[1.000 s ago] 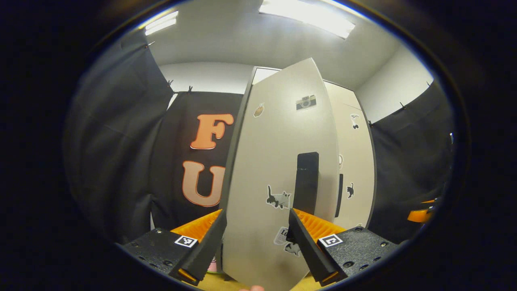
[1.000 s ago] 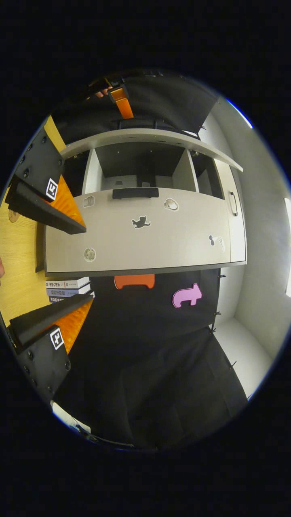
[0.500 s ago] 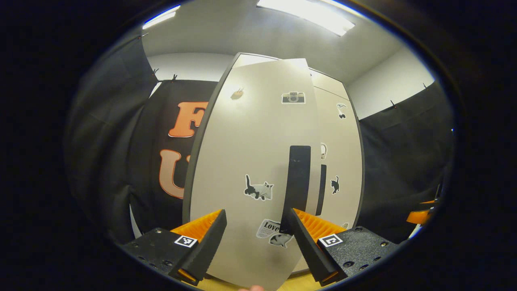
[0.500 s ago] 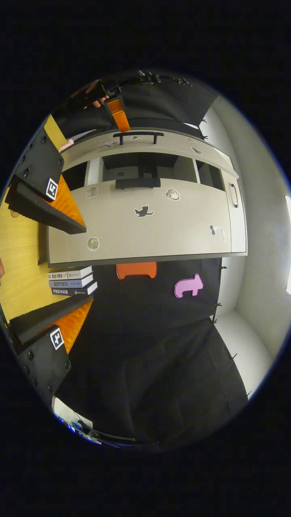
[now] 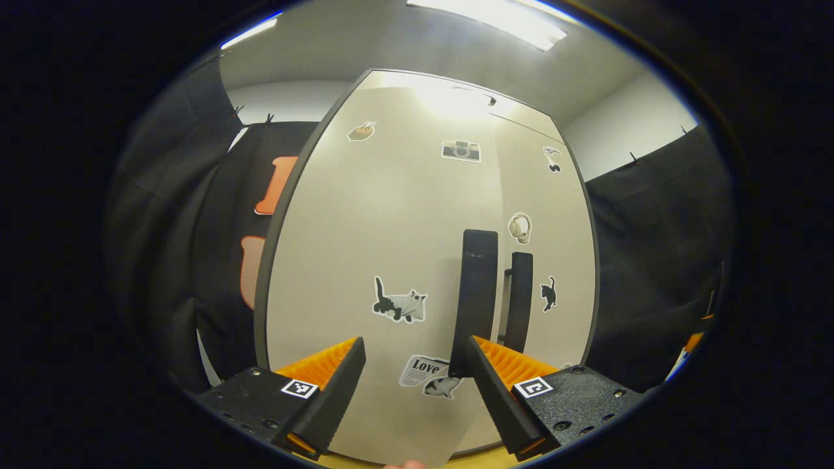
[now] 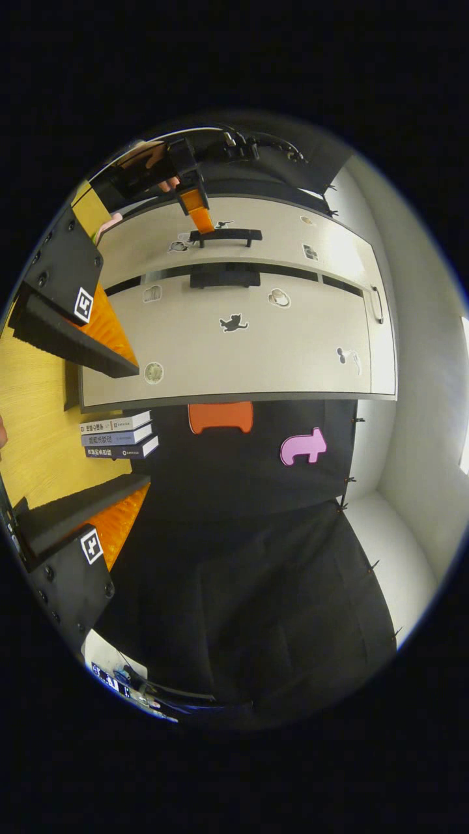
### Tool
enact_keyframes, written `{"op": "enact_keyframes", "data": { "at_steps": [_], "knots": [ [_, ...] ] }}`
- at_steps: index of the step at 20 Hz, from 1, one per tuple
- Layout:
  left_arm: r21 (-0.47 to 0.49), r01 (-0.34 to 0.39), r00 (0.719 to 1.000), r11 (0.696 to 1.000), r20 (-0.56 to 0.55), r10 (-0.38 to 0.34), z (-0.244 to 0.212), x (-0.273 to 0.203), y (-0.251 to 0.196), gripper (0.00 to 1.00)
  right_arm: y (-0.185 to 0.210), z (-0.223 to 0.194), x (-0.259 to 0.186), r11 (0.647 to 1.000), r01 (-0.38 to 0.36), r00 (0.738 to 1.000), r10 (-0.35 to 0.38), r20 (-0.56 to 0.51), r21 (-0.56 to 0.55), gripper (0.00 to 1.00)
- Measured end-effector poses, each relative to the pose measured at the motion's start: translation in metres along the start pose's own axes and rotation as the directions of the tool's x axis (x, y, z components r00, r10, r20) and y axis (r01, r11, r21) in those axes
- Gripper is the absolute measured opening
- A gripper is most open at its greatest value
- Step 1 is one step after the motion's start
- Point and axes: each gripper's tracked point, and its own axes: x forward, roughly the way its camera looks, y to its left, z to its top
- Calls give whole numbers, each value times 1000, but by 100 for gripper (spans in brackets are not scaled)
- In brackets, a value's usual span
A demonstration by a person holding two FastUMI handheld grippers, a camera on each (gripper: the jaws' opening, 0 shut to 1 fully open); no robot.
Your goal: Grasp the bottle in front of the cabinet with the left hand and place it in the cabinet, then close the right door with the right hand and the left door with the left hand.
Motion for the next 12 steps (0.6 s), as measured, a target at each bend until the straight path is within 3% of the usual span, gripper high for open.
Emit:
{"op": "enact_keyframes", "data": {
  "at_steps": [6,12],
  "knots": [
    [-22,22,1000,1000,9,-22,-3,32,-13,94,-7,5,-7,1000,29,1000,-29,10,-9,98],
    [-19,-6,1000,1000,17,7,2,20,-5,94,8,8,-9,1000,5,1000,-5,15,2,98]
  ]
}}
